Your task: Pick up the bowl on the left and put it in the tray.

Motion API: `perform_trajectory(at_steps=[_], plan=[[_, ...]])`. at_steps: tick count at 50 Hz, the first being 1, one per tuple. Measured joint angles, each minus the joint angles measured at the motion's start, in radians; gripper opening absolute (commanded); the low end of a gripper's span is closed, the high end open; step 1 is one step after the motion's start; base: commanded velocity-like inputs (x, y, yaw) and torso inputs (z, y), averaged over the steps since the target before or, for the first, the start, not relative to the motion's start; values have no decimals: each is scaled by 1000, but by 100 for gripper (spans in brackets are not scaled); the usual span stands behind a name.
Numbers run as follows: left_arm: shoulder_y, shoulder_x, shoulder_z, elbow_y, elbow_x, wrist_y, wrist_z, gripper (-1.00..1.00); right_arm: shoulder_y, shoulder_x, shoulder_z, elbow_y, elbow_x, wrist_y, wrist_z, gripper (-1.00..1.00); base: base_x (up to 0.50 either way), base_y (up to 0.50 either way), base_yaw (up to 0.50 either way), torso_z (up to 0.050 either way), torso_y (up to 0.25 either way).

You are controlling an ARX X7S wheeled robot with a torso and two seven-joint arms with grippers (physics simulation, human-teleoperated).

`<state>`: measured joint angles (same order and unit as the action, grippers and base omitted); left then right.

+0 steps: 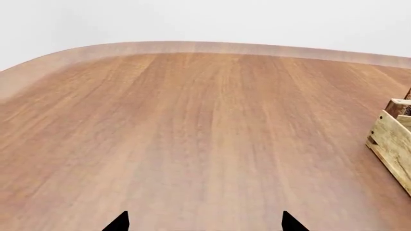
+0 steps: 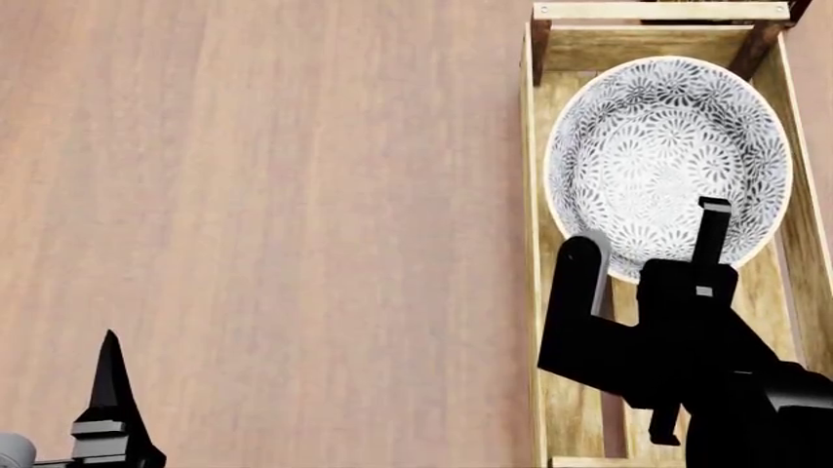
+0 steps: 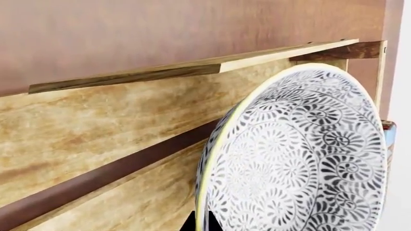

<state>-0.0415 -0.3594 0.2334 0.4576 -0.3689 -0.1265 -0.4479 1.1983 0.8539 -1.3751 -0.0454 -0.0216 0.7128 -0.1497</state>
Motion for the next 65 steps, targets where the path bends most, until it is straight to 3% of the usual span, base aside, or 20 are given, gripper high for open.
perform_trajectory(at_steps=[16, 17, 65], plan=[[0, -4, 2, 1, -3, 1, -4, 100, 14, -4, -5, 2, -2, 9, -21, -100, 0, 0, 0, 0, -2], [-1, -5, 2, 1, -3, 1, -5, 100, 14, -3, -6, 2, -2, 10, -22, 100, 0, 0, 0, 0, 0], [-3, -16, 12, 3, -10, 4, -17, 100, 40, 12, -17, -35, -9, 51, -74, 100, 0, 0, 0, 0, 0]])
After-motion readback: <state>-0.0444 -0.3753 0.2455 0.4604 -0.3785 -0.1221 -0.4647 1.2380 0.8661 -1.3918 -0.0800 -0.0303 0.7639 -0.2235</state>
